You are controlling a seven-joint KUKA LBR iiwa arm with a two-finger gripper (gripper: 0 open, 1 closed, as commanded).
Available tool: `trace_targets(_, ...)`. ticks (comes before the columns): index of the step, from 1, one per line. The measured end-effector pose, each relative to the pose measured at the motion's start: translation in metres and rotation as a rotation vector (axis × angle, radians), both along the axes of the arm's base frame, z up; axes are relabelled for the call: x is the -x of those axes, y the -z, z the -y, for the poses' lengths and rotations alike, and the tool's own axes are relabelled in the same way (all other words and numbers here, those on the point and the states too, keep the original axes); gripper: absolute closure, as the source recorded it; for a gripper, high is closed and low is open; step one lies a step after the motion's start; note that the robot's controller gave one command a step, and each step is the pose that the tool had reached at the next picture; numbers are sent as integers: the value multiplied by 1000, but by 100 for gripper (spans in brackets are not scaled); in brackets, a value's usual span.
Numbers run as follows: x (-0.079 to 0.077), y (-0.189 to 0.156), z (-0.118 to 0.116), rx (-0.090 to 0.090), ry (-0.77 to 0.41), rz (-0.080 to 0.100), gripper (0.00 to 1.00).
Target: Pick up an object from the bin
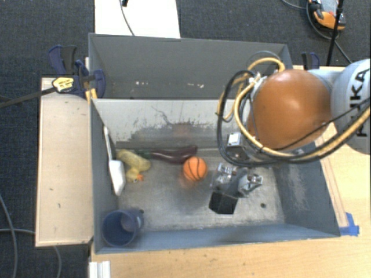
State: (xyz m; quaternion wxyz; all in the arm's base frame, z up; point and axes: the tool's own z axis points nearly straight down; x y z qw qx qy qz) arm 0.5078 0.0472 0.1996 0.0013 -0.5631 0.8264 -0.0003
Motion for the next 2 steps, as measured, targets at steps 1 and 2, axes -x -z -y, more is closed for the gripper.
trace_targets(1,1,2,-1,-1,1,-5,100)
trace_targets(2,-4,-10,2,-1,-122,-9,100)
